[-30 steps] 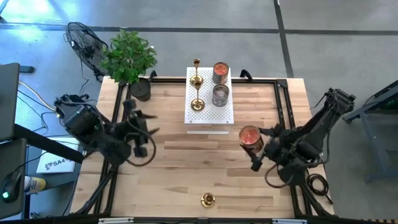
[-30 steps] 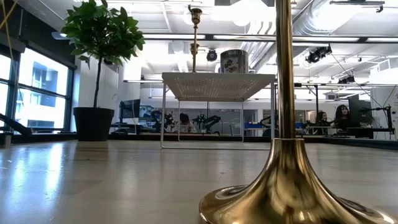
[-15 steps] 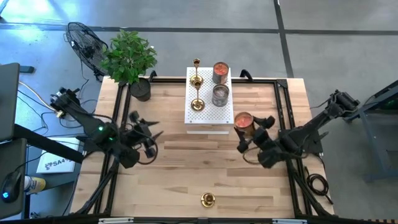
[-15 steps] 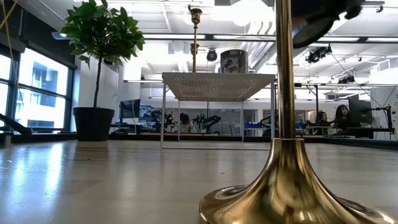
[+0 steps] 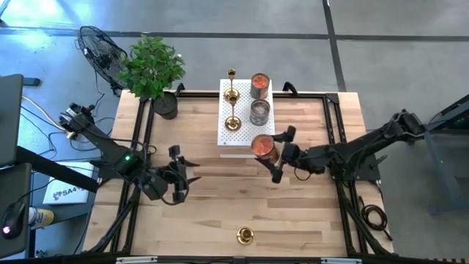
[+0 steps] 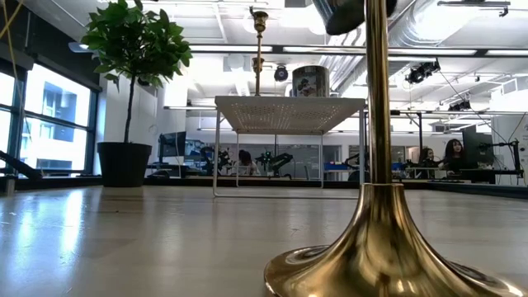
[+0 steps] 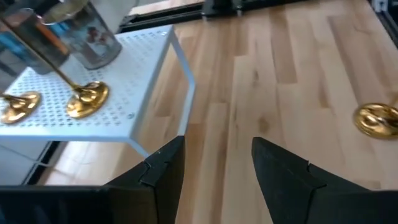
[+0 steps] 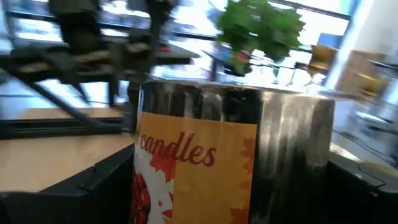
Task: Pick & Place candle stick holders
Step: Put the orange scented candle on the shelf
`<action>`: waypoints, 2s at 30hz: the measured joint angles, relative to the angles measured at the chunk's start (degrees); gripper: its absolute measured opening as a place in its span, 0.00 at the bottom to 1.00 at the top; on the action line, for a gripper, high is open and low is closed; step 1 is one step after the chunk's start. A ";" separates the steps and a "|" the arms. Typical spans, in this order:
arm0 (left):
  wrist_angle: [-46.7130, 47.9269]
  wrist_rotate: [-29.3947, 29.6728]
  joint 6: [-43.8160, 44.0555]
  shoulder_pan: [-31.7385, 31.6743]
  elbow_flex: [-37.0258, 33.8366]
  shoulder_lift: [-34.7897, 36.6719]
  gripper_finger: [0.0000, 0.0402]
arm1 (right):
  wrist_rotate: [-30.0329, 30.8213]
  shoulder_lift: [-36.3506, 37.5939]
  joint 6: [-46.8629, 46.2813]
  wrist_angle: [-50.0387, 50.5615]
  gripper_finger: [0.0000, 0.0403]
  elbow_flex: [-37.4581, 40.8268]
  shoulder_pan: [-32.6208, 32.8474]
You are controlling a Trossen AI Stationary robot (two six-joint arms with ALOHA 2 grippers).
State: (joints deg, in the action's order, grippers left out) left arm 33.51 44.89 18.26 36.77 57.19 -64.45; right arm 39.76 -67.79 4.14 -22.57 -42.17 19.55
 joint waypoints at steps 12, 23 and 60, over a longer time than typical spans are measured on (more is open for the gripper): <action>0.83 -2.69 -0.01 0.00 0.00 0.00 0.45 | -13.57 -3.12 0.82 -1.22 0.88 0.00 -10.78; 0.88 -5.55 0.01 0.00 0.00 -0.04 0.45 | -18.21 -5.44 -0.22 -2.38 0.88 0.00 -14.36; 0.84 -1.09 0.13 -0.04 0.00 -0.09 0.45 | -24.34 44.53 -3.98 12.56 0.88 25.10 -11.17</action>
State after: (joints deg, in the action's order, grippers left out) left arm 34.35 43.80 18.39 36.73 57.19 -64.53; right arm 15.42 -23.26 0.16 -10.01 -17.08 8.37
